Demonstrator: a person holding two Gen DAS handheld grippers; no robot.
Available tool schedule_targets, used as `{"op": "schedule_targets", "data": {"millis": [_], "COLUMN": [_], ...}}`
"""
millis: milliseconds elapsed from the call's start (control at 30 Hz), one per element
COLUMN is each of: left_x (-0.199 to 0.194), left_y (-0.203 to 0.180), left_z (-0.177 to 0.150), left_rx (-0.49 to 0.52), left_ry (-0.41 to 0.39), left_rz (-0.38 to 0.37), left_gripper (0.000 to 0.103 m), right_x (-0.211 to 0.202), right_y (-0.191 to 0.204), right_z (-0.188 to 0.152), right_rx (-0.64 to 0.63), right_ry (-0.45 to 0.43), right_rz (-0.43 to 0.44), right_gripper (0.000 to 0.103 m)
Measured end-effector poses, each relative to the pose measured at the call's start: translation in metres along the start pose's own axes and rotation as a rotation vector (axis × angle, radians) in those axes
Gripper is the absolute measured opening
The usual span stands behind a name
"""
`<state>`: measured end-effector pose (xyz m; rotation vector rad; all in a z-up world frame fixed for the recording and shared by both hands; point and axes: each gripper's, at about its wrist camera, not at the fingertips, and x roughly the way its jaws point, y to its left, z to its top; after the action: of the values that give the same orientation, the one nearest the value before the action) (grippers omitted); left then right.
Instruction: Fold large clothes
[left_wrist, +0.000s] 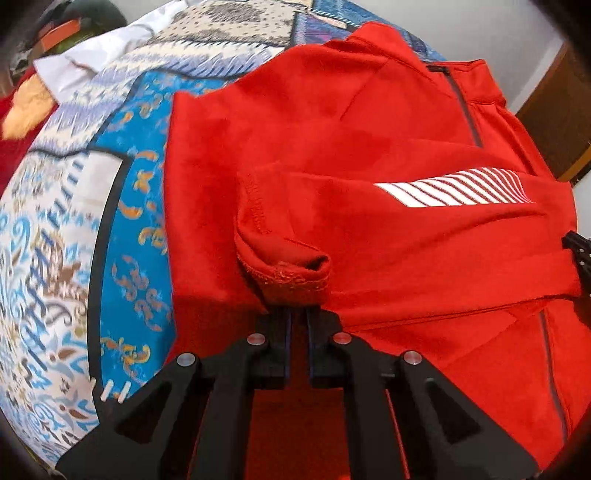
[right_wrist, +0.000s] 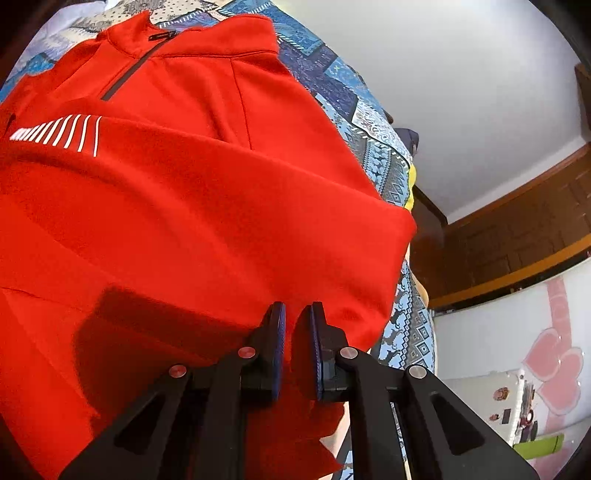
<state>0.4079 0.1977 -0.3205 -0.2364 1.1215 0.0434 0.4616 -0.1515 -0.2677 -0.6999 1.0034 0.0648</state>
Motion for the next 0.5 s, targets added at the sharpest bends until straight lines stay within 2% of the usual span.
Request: {"op": "schedule_targets", "data": {"millis": [100,233,300,333,367,400,433,500], "left_x": [0.002,0.006,0.007,0.007,0.007,0.007,0.007,0.005], "left_y": [0.003,-0.003,-0.007,-0.009,-0.011,-0.012,-0.012,-0.013], "left_z": [-0.005,-0.007,-0.007,-0.007,-0.007,-0.007,-0.008,-0.007], "left_rx": [-0.019,-0.009,-0.008,-0.007,-0.005,-0.003,-0.007,-0.017], "left_ry": [0.007,0.019,0.024,0.027,0.031,0.034,0.038,0.051], "left_rz": [-0.008,0.042,0.059,0.067,0.080,0.093,0.097,0.084], "left_gripper": [0.010,0.010,0.011,0.011,0.011,0.011,0.011,0.014], "right_x": [-0.001,0.007,0.009,0.009,0.009,0.010,0.010,0.014], "right_y": [-0.010,-0.030,-0.044,-0.050,-0.055,-0.062,-0.069,-0.088], "right_z": [-0.005,-0.013,-0.019,-0.022,-0.023,-0.025,-0.029,-0.038], "right_rx": [0.021,0.055,0.092,0.108,0.120,0.132,0.148,0.201], "right_ry": [-0.014,0.011,-0.001,0.000,-0.001,-0.008,-0.028,-0.015], "right_rz": [0.030,-0.010,0.063,0.067,0.034,-0.027,-0.042,0.066], "right_gripper": [0.008,0.008,0.012,0.033,0.051,0.089,0.103,0.103]}}
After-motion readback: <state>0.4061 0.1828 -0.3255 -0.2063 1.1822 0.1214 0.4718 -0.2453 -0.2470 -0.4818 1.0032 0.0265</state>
